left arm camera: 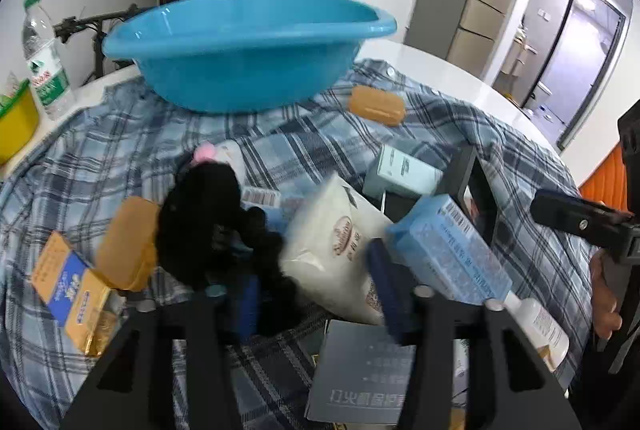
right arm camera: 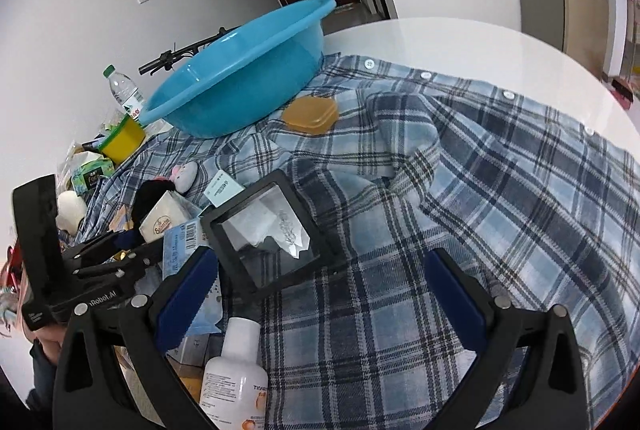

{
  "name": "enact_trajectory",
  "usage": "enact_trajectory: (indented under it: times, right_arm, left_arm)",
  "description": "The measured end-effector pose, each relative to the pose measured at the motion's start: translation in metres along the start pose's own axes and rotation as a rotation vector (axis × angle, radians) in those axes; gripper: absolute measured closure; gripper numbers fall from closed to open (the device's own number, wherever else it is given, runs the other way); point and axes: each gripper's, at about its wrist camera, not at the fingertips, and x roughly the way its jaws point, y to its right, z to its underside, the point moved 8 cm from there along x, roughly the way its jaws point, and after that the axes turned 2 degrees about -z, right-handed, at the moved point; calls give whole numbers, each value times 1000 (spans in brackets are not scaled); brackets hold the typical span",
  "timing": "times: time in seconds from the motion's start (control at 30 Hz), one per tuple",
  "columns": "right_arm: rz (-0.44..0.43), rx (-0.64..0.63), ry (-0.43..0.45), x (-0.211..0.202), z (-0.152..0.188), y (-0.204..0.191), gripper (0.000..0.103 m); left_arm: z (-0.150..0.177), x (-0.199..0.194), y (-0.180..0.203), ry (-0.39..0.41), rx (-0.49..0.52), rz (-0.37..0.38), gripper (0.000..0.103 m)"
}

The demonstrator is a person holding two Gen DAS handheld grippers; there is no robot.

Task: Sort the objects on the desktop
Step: 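Close the left gripper on the black fuzzy toy, then hold the black toy in the left gripper while the right gripper approaches the black square frame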

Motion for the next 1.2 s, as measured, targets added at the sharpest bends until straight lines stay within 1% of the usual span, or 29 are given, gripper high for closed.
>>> enact_trajectory:
  times: [0.03,0.07,0.17,0.23,0.33,0.4,0.47,0.53,0.63,0.7,0.73,0.8,0.83,0.87,0.9,0.93,0.97,1.0,1.1,1.2]
  right_arm:
    - [-4,5,-4,1,0,1,0]
    - [-7,10,-7,2,0,2,0]
    - [-13,19,-6,1,0,5,0]
    - [-12,27,-4,0,0,8,0]
    - [-11,43,-4,1,-1,12,0]
    - [-13,49,-8,2,-1,13,0]
    - [-16,46,-10,3,-1,12,0]
    - [-18,38,-9,2,0,10,0]
    - [-24,32,-7,0,0,6,0]
    - [-26,28,-6,-1,0,4,0]
    - [-26,26,-7,-1,1,4,0]
    - [-27,26,-8,-1,1,5,0]
    - [-27,28,-8,-2,1,6,0]
    - [-26,31,-6,-2,0,6,0]
    - [-27,34,-4,-2,0,6,0]
    - [-27,37,-2,-3,0,7,0]
    - [-29,41,-2,-3,0,8,0]
    - [-30,44,-4,-3,0,8,0]
    - [-32,52,-7,-1,-1,9,0]
    - [-38,59,-14,1,0,10,0]
  left_arm:
    - [-3,-5,1,26,10,-16,67]
    - [-4,-8,2,36,15,-25,71]
    - [-9,-23,1,72,-5,-30,76]
    - [-14,-38,-3,113,-17,-55,78]
    - [-19,-60,-11,165,2,-128,78]
    - [-19,-71,-14,184,19,-168,78]
    - [-17,-77,-14,181,27,-181,78]
    - [-13,-78,-13,171,32,-170,78]
    - [-5,-72,-14,169,40,-202,79]
    - [1,-62,-10,148,30,-166,79]
    - [3,-58,-8,138,14,-126,78]
    - [5,-53,-3,134,-4,-74,78]
    - [5,-49,-1,127,-11,-58,74]
    - [5,-46,0,120,-17,-53,62]
    - [4,-44,0,117,-22,-53,52]
    - [3,-43,0,123,-28,-55,35]
    - [3,-44,-1,138,-33,-61,32]
    - [2,-44,-2,146,-33,-72,32]
    - [3,-41,-6,131,-33,-89,32]
    - [3,-38,-9,121,-57,-76,32]
